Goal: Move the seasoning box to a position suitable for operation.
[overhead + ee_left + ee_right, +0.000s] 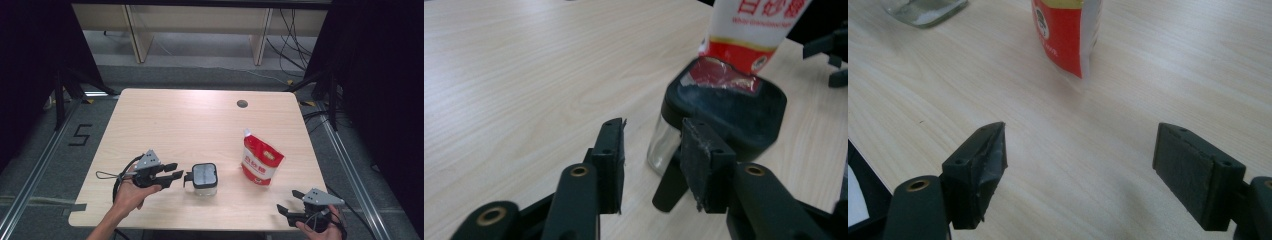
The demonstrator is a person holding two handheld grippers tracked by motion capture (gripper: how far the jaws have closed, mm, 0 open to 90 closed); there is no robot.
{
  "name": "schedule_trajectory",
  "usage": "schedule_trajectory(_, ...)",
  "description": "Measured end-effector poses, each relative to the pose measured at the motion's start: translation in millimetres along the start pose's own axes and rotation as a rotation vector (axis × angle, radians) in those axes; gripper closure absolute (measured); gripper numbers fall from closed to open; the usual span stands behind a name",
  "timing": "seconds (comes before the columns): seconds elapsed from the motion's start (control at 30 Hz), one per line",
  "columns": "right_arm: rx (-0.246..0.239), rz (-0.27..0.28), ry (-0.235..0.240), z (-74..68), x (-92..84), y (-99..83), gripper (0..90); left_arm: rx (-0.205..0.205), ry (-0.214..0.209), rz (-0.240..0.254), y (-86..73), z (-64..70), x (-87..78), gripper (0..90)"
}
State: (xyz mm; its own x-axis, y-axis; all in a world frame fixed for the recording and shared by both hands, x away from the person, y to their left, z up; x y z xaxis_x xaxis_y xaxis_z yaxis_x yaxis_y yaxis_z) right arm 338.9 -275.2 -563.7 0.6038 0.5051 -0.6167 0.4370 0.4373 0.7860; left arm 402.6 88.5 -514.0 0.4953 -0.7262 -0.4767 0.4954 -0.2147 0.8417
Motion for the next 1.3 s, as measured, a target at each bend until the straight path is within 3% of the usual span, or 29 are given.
schedule_trajectory(0.17, -0.006, 0.000, 0.003, -0.6, 0.4, 0.0, 22.8, 0.022, -0.012, -0.036, -19.7, 5.4, 4.3, 56.6)
schedule_trajectory(0.2, -0.007, 0.000, 0.003, -0.6, 0.2, 0.1, 22.8, 0.052, -0.012, -0.046, -22.0, 5.4, 5.4, 56.2)
schedule_trajectory(0.27, -0.008, 0.002, 0.006, -1.0, -0.1, 0.4, 22.9, 0.065, -0.009, -0.052, -25.7, 5.8, 9.9, 55.0)
schedule_trajectory(0.3, -0.015, 0.007, 0.002, -0.4, -0.3, 0.9, 22.8, 0.046, -0.004, -0.053, -26.9, 7.2, 12.1, 54.5)
schedule_trajectory(0.33, -0.014, 0.007, 0.002, -0.5, -0.4, 0.9, 22.8, 0.049, -0.003, -0.033, -26.4, 7.3, 15.6, 53.9)
schedule_trajectory(0.37, -0.014, 0.006, 0.002, -0.4, -0.3, 0.8, 22.8, 0.073, 0.000, -0.060, -27.9, 6.1, 15.8, 53.2)
schedule_trajectory(0.4, -0.009, 0.001, 0.009, -1.3, 0.0, 0.1, 22.8, 0.049, 0.001, -0.056, -29.2, 7.3, 18.4, 53.1)
schedule_trajectory(0.53, -0.016, -0.009, 0.006, -0.9, -0.1, -0.9, 22.9, 0.062, 0.003, -0.056, -32.5, 9.6, 26.7, 53.1)
schedule_trajectory(0.6, -0.022, -0.009, 0.008, -0.8, -0.1, -0.7, 22.8, 0.068, 0.003, -0.058, -33.0, 11.2, 29.3, 55.3)
schedule_trajectory(0.63, -0.023, -0.008, 0.010, -1.0, 0.1, -0.7, 22.8, 0.085, 0.005, -0.054, -32.4, 11.5, 30.2, 61.6)
schedule_trajectory(0.67, -0.023, -0.008, 0.010, -1.0, 0.1, -0.7, 22.8, 0.113, 0.005, -0.062, -32.0, 10.7, 30.3, 61.6)
schedule_trajectory(0.7, -0.025, -0.009, 0.007, -0.7, 0.1, -0.7, 22.8, 0.105, 0.008, -0.055, -31.4, 11.4, 31.2, 63.5)
schedule_trajectory(0.77, 0.015, -0.011, 0.017, -4.7, 0.2, -1.0, 22.8, 0.123, 0.008, -0.050, -29.8, 10.5, 31.8, 68.7)
schedule_trajectory(0.8, -0.012, 0.002, 0.013, -2.7, 1.2, 0.3, 22.8, 0.112, 0.007, -0.044, -29.7, 11.3, 32.8, 71.0)
schedule_trajectory(0.83, -0.012, 0.001, 0.014, -2.9, 1.2, 0.2, 22.9, 0.126, 0.013, -0.060, -30.6, 10.9, 32.2, 71.9)
schedule_trajectory(0.93, -0.016, -0.003, 0.017, -3.1, 1.6, -0.4, 22.8, 0.170, 0.025, -0.075, -30.9, 11.6, 31.2, 73.5)
schedule_trajectory(1.03, 0.003, -0.018, 0.029, -5.9, 1.6, -1.8, 22.9, 0.164, 0.015, -0.072, -31.6, 14.0, 31.5, 73.7)
schedule_trajectory(1.13, 0.002, -0.016, 0.028, -5.7, 1.6, -1.5, 22.9, 0.182, 0.010, -0.068, -31.5, 14.6, 31.5, 73.8)
schedule_trajectory(1.2, -0.020, -0.010, 0.027, -3.1, 2.3, -1.1, 22.9, 0.212, 0.011, -0.093, -33.2, 13.8, 30.1, 73.8)
schedule_trajectory(1.3, -0.024, -0.008, 0.032, -3.7, 2.6, -0.7, 22.8, 0.225, -0.035, -0.080, -34.2, 21.8, 32.1, 73.8)
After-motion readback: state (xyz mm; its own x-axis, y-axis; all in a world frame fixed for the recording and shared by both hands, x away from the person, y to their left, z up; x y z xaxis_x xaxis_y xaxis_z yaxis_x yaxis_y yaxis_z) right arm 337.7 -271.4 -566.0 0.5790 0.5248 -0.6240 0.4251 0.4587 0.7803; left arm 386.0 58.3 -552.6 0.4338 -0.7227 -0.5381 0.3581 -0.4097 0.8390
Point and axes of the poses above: each handheld gripper's, and its own axes: x roughly forward along the jaws, y roughly out of its top, z roughly to its right, the point moved 10 cm from there along x, roughly forward along the jaws, and after that the axes turned 7 degrees about -x, right-handed, at the moved point
